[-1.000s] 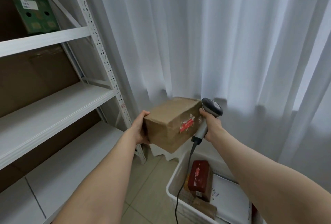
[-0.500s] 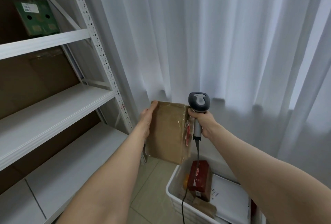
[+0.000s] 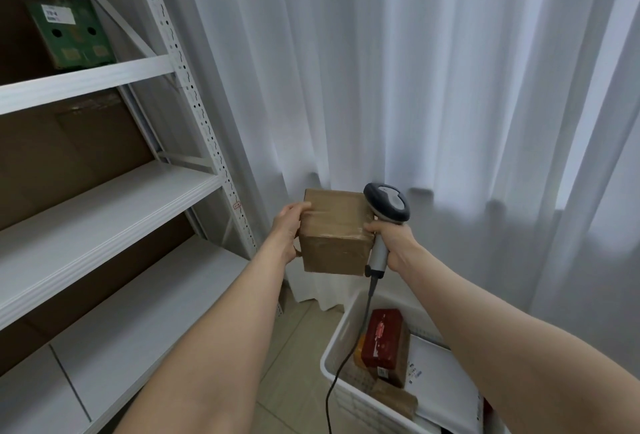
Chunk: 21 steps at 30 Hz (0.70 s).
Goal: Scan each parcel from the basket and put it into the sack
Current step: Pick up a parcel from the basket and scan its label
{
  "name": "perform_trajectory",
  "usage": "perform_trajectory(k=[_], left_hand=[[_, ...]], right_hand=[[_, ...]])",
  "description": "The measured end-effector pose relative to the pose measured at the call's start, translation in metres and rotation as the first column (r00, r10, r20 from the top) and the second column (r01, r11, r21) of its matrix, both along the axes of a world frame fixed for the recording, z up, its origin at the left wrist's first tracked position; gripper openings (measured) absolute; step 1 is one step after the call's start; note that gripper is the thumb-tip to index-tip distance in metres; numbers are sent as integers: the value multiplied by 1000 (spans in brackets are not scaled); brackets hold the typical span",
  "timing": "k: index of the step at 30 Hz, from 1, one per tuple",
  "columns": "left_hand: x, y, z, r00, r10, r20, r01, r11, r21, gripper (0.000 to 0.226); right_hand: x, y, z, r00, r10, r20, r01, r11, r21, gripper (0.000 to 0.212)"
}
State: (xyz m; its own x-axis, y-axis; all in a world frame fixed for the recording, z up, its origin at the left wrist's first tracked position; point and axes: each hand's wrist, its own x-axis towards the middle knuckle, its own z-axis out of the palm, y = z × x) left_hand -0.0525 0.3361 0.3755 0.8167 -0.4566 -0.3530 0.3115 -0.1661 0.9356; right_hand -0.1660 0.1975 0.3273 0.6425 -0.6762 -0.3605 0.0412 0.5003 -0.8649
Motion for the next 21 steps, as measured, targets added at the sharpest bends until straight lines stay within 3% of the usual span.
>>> perform_trajectory(k=[3, 5, 8, 11, 14, 18, 21], left_hand=[[2, 2, -2, 988, 1, -155, 0, 1000, 3, 59], [6, 3, -5, 964, 70, -256, -72, 997, 0, 66], [1, 2, -7, 940, 147, -307, -138, 989, 50, 45], [-5, 2, -7, 937, 159, -310, -136, 986, 95, 21], [-5, 4, -9, 947, 101, -305, -73, 992, 100, 18], [-2, 4, -13, 962, -33, -271, 57, 995, 81, 22], [-1, 2, -18, 976, -68, -208, 72, 997, 11, 11]], right_hand=[[-3, -2, -7, 997, 51, -51, -57, 992, -111, 24], [-6, -2, -10, 993, 107, -57, -114, 982, -153, 30], [-13, -3, -6, 985, 171, -21, -172, 971, -165, 30], [-16, -6, -2, 972, 204, 115, -201, 979, -35, 28], [-17, -11, -1, 983, 143, 113, -151, 986, 68, 30], [-19, -12, -4, 986, 157, 59, -161, 985, 68, 41], [-21, -14, -5, 991, 119, 54, -123, 989, 80, 41]])
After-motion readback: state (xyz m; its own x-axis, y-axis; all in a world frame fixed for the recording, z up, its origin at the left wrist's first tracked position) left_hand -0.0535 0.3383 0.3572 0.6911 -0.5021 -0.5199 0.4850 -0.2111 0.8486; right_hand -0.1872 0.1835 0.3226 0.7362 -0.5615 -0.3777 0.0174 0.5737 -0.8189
